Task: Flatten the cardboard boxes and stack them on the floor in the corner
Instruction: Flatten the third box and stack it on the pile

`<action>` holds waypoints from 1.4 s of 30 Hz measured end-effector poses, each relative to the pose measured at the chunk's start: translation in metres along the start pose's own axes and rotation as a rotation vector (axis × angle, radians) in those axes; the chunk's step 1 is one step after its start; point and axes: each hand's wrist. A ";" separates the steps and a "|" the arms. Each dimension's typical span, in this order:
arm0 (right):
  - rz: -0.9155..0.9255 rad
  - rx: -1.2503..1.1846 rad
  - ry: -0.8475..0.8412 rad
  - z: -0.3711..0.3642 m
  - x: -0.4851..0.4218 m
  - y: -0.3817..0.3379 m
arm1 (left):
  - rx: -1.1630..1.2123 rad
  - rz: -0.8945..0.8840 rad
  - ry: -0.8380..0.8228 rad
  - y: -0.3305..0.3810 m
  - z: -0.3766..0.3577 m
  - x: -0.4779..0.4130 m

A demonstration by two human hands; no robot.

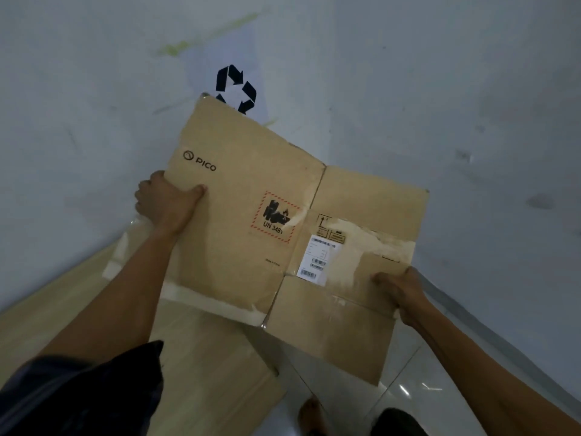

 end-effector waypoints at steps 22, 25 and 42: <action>-0.521 -0.015 -0.403 0.029 -0.348 0.139 | 0.005 0.135 -0.078 0.034 -0.372 -0.049; -0.514 -0.093 -0.405 0.007 -0.385 0.185 | -0.041 0.033 -0.096 0.008 -0.425 -0.048; -0.521 -0.148 -0.474 -0.071 -0.542 0.413 | 0.029 0.467 -0.399 -0.215 -0.762 0.241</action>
Point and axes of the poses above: each hand's wrist, its own x-axis away from the middle knuckle, its own z-axis out of the back of the hand, y = z × x, and after that the axes turned 6 degrees about -z, right-handed
